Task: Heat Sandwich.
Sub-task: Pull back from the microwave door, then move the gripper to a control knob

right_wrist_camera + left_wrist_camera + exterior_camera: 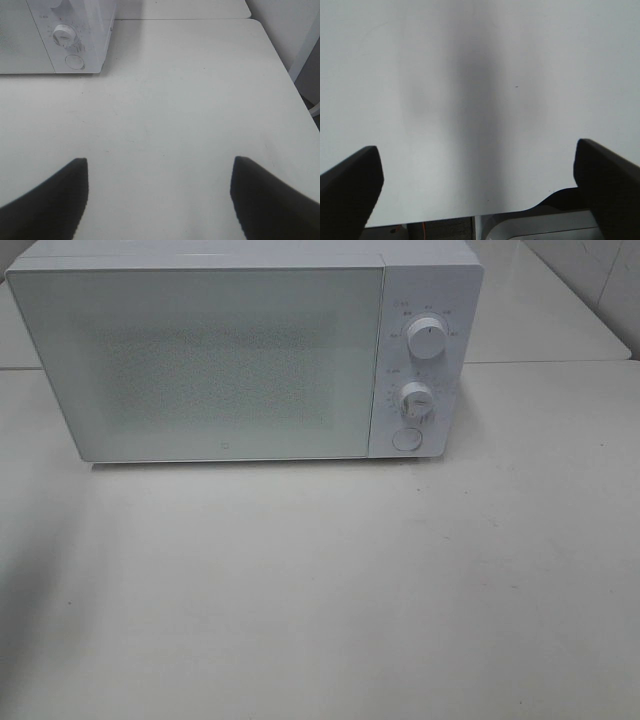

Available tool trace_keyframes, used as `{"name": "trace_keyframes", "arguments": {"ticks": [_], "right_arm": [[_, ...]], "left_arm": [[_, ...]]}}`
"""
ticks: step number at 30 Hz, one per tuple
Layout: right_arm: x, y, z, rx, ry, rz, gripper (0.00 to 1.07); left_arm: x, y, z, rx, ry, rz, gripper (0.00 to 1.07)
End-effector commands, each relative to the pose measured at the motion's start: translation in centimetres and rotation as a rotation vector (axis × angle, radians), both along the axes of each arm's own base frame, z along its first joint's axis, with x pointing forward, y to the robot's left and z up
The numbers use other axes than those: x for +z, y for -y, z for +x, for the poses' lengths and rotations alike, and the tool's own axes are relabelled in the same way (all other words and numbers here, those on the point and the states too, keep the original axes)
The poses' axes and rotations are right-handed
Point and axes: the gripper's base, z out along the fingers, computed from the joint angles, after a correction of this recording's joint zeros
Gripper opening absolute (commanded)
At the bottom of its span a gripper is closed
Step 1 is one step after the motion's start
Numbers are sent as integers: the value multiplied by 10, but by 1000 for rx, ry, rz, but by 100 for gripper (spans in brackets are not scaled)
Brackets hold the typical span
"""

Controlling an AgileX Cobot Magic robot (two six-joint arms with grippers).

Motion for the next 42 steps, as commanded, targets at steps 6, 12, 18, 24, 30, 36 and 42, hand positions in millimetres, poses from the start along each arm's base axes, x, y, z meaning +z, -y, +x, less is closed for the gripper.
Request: {"name": "trace_keyframes", "arguments": {"ticks": [6,12,18,24,30,36,42], "right_arm": [[0,0,-4,-2,33,-10,75],[0,0,-4,-2,33,-10,75],[0,0,-4,-2,33,-10,75],[0,0,-4,-3,33,-9,75],[0,0,-4,-3,33,-9,75],[0,0,-4,-3,33,-9,75],[0,0,-4,-3,33,-9,75]], "left_arm": [[21,-9,-36,72,36,28,98],[13,-6,-79,73,98,33,98],[8,-5,-113,74,186,53,98],[2,-4,-138,75,272,69,98],[8,-2,-168,88,465,72,98],[13,0,-190,96,613,73,98],[14,1,-216,101,776,89,98]]}}
